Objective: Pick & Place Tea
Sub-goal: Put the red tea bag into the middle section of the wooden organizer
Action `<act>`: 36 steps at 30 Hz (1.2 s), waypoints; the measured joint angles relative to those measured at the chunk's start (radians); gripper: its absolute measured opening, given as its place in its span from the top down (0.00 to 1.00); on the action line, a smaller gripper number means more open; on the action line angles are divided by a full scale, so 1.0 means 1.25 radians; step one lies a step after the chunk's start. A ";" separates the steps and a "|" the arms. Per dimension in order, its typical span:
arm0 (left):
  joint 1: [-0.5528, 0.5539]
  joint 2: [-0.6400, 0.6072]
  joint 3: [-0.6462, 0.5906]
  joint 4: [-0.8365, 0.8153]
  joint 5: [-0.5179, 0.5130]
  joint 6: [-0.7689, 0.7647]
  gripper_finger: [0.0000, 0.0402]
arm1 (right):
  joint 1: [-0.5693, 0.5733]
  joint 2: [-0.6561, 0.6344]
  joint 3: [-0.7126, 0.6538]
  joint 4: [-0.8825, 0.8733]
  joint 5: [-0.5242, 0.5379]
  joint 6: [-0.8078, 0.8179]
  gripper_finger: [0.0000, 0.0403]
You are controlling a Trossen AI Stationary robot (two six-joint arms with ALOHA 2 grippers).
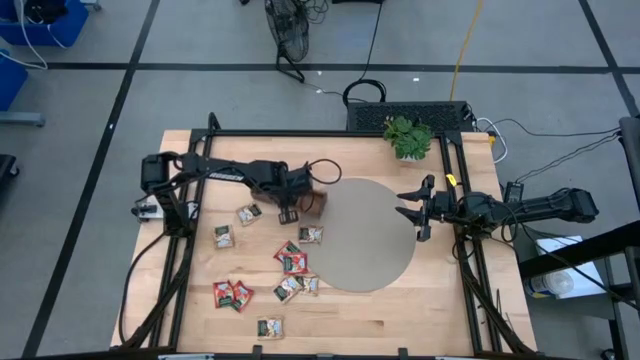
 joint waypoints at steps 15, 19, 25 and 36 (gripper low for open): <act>0.063 0.000 0.000 -0.021 0.105 0.046 1.00 | 0.000 0.000 0.000 0.000 0.000 0.000 0.61; 0.078 0.000 0.000 -0.025 0.185 0.088 1.00 | 0.000 0.000 0.000 0.000 0.000 0.000 0.61; 0.104 0.000 0.000 -0.044 0.201 0.090 1.00 | 0.000 0.000 0.000 0.000 0.000 0.000 0.61; 0.129 0.000 0.000 -0.046 0.303 0.109 1.00 | 0.000 0.000 0.000 0.000 0.000 0.000 0.61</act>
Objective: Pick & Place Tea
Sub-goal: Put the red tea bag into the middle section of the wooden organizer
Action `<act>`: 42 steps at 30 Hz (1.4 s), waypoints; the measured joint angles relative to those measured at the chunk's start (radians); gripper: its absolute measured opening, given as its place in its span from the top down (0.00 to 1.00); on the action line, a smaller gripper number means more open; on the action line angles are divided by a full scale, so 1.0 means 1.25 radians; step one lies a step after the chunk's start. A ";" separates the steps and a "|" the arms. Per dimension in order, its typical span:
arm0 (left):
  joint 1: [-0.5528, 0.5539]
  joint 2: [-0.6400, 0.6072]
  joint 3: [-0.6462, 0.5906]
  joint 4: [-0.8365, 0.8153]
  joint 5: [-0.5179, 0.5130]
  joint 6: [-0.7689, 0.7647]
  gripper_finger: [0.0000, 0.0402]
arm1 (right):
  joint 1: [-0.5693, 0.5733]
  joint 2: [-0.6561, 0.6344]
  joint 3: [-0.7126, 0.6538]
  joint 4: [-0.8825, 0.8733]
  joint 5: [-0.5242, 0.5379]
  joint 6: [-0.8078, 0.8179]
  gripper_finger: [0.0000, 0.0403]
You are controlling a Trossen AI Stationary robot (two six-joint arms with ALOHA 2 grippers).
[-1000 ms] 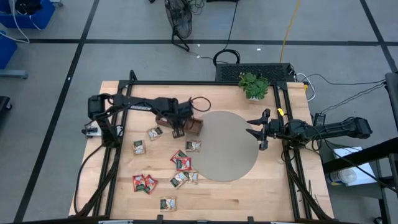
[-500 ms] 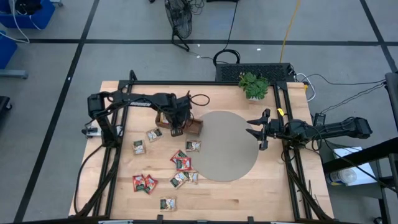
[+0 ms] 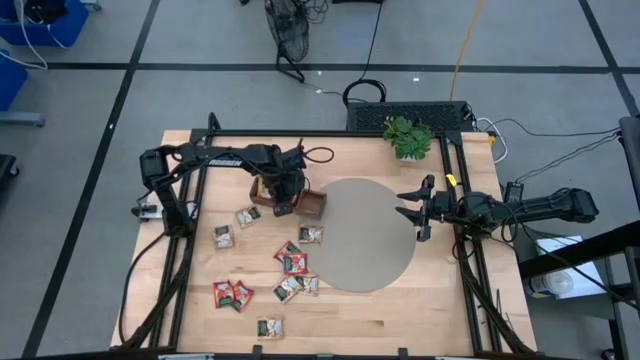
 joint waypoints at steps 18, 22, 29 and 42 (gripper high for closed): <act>-0.003 0.081 0.003 0.031 -0.062 -0.012 1.00 | 0.000 0.000 0.000 0.000 0.000 0.000 0.61; -0.021 0.064 0.002 0.069 -0.163 -0.026 1.00 | 0.000 0.000 0.000 0.000 0.000 0.000 0.61; -0.067 0.052 0.000 0.095 -0.284 -0.026 1.00 | 0.000 0.000 0.000 0.000 0.000 0.000 0.61; -0.133 0.052 -0.001 0.101 -0.491 -0.047 0.98 | 0.000 0.000 0.000 0.000 0.000 0.000 0.61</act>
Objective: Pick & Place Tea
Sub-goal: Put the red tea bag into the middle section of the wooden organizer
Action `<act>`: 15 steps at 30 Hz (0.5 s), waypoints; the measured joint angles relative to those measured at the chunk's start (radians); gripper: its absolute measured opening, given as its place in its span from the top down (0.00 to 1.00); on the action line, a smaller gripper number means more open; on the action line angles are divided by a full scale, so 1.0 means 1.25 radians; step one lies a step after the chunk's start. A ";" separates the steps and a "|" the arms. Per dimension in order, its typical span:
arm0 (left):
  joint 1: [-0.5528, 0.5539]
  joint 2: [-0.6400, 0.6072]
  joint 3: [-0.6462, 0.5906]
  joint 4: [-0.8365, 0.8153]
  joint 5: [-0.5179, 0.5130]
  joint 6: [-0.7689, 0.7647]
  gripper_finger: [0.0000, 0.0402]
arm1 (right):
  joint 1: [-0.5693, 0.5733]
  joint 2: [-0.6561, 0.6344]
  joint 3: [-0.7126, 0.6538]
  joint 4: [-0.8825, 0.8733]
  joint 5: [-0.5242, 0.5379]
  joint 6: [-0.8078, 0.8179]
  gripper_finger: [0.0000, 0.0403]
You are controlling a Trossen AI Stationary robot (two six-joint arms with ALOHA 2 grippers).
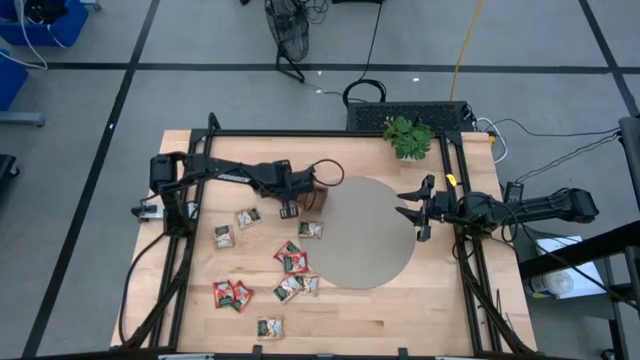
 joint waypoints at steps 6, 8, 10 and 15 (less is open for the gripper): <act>-0.017 0.000 0.000 0.001 -0.022 -0.004 0.99 | 0.000 0.000 0.000 0.000 0.000 0.000 0.61; -0.021 0.000 0.000 0.001 -0.045 -0.007 0.98 | 0.000 0.000 0.000 0.000 0.000 0.000 0.61; -0.024 -0.001 0.000 0.001 -0.061 -0.008 0.98 | 0.000 0.000 0.000 0.000 0.000 0.000 0.61; -0.029 -0.002 0.001 0.004 -0.091 -0.025 0.98 | 0.000 0.000 0.000 0.000 0.000 0.000 0.61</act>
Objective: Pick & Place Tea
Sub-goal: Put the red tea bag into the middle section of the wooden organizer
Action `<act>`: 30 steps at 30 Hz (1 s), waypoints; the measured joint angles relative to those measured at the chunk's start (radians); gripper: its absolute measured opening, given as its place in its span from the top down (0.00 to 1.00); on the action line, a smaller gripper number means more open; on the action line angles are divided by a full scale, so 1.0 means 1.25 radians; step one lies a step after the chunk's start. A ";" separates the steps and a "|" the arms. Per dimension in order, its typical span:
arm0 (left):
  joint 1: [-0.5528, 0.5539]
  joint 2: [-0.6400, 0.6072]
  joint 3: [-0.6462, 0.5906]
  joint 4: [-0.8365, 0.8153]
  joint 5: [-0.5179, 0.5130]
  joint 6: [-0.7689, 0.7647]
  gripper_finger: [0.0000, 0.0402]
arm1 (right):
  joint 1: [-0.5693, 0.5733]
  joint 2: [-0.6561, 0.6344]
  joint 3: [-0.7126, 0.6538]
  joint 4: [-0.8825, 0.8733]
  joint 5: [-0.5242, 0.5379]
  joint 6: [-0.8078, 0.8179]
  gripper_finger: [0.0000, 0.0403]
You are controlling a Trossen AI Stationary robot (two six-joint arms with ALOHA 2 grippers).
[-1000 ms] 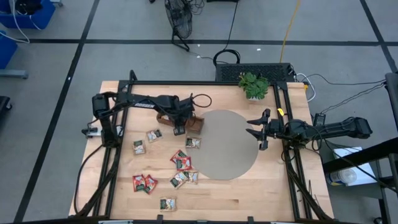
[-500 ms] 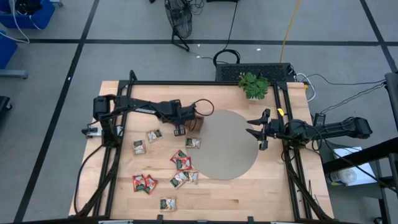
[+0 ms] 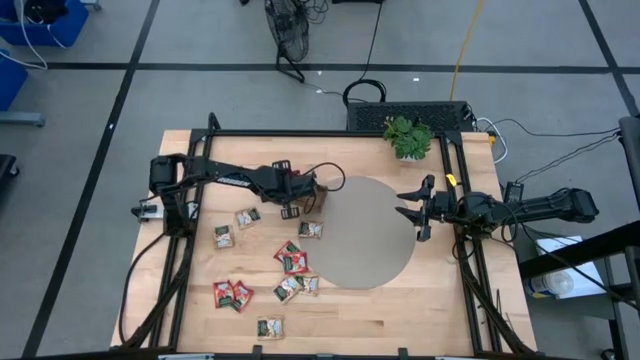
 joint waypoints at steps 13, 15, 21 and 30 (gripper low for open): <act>-0.028 -0.014 0.012 -0.005 -0.020 0.001 0.96 | 0.000 0.000 0.000 0.000 0.000 0.000 0.61; -0.037 -0.032 0.020 0.003 -0.054 0.005 0.96 | 0.000 0.000 0.000 0.000 0.000 0.000 0.61; -0.059 -0.112 0.021 0.015 -0.139 0.000 0.98 | 0.000 0.000 0.000 0.000 0.000 0.000 0.61; -0.092 -0.192 0.021 0.001 -0.053 -0.097 0.92 | 0.000 0.000 0.000 0.000 0.000 0.000 0.61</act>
